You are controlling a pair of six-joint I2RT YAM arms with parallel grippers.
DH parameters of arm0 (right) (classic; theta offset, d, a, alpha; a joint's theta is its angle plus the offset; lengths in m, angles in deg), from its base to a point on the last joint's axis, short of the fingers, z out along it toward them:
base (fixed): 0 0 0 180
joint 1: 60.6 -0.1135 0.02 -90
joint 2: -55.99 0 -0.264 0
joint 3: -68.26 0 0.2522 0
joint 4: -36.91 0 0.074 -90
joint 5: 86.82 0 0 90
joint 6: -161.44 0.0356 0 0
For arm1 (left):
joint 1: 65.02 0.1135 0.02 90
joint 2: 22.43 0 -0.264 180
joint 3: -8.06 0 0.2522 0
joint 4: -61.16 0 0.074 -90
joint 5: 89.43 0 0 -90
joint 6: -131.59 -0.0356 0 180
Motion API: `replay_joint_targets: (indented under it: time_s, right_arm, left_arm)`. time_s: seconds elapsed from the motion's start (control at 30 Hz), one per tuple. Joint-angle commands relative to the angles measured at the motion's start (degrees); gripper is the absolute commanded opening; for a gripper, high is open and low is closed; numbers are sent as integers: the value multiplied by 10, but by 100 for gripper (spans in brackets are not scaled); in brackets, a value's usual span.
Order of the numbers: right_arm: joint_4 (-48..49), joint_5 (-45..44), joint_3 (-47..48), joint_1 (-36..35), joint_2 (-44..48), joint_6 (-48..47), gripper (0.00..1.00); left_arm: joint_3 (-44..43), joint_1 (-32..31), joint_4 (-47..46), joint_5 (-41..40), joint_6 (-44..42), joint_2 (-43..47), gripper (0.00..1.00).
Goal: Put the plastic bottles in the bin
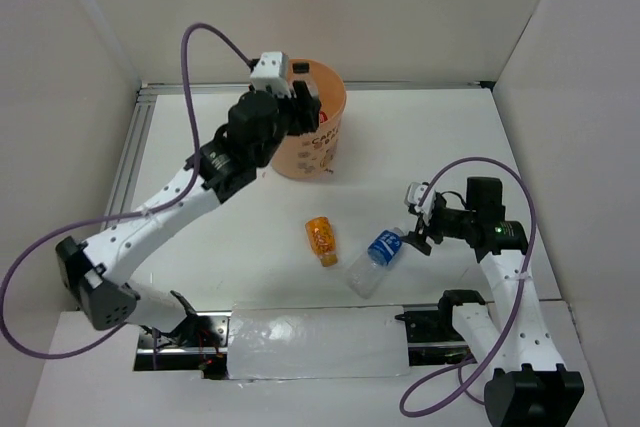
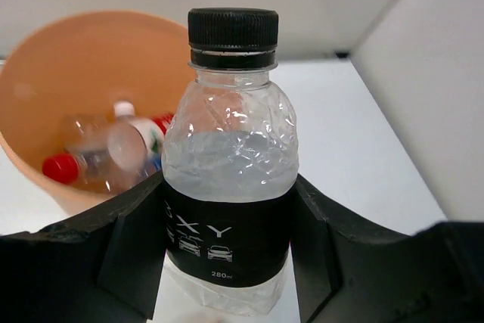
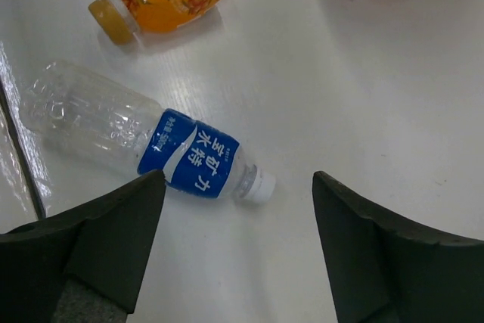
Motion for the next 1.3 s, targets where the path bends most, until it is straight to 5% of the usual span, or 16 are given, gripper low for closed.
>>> replay_joint_targets:
  time_s: [0.0,0.13,0.23,0.37,0.6,0.7,0.83,0.97,1.03,1.27]
  right_arm:
    - [-42,19,8,-9,-1,-79,87]
    - [-55,19,8,-21,-1,-110,100]
    - [-71,32,8,-28,-1,-189,100]
    - [-92,43,-5,-44,-7,-306,100]
    - [-107,-4,-42,-81,-77,-529,100]
    - [-107,-34,-49,-103,-104,-563,100]
    - [-98,-79,-68,-146,-155,-599,100]
    - [-40,-118,-98,-211,-200,-591,100]
    - [-32,-128,-99,-235,-211,-585,100]
    - [-3,-147,-85,-276,-267,-498,56]
  left_arm:
    - [-61,62,-86,34,62,-61,22]
    - [-183,96,-21,42,70,-161,48]
    - [-235,119,24,47,63,-222,80]
    - [-232,132,46,60,70,-228,98]
    - [-141,73,80,48,32,-93,100]
    - [-13,26,101,34,43,-3,100]
    - [171,-90,137,-12,119,164,100]
    - [329,-206,194,-52,314,234,100]
    - [363,-222,202,-57,338,239,100]
    - [402,-260,195,-70,428,188,100]
